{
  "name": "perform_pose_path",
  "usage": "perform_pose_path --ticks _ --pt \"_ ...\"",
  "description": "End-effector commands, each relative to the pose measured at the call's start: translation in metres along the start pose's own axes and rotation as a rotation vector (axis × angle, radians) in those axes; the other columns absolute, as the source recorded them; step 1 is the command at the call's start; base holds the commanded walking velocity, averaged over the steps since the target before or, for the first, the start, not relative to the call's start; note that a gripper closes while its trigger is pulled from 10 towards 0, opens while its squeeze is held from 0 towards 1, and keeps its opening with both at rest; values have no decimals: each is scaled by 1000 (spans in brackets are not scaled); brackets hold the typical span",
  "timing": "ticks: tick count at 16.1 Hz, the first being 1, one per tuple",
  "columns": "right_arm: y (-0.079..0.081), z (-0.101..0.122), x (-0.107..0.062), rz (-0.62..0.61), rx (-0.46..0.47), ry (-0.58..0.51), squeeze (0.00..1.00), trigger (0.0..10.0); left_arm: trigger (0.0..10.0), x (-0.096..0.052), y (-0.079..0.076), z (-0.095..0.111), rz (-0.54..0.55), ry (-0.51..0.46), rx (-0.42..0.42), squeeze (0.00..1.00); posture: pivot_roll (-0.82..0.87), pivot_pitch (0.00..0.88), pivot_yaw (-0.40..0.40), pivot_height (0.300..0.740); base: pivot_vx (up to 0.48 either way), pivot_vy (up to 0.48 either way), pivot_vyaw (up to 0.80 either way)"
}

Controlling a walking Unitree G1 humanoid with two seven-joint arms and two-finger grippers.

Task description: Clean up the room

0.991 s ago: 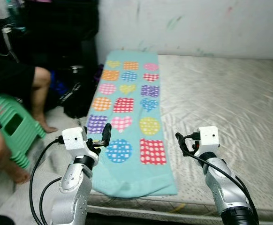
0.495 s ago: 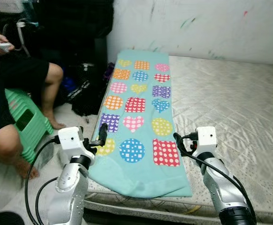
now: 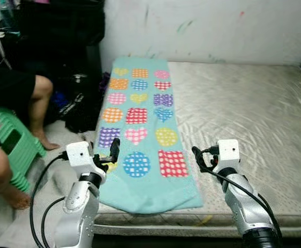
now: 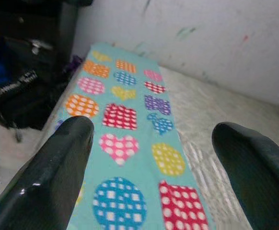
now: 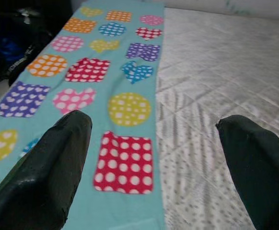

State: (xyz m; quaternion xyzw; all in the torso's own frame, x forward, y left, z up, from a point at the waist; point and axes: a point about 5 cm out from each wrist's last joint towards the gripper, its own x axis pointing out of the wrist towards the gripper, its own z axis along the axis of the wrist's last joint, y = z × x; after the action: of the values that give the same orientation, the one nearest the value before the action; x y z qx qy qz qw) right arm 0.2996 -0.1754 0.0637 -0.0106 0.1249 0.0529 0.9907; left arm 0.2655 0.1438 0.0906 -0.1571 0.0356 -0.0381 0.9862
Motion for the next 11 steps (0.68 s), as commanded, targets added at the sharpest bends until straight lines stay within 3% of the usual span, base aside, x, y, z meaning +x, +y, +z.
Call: perform_pose_path --ticks 1,9,11 --pt "-2 2 3 -8 -7 5 0 10000 10000 1 1 -2 3 17 -6 0 -83 0 -20 740 0 0 0" --pt "-4 0 2 -13 -11 16 0 10000 10000 1 3 -2 12 13 -3 0 -88 0 -17 740 0 465 0" --pt "-5 -1 1 -14 -11 18 0 10000 10000 1 4 0 23 0 14 0 -88 0 -17 740 0 150 0"
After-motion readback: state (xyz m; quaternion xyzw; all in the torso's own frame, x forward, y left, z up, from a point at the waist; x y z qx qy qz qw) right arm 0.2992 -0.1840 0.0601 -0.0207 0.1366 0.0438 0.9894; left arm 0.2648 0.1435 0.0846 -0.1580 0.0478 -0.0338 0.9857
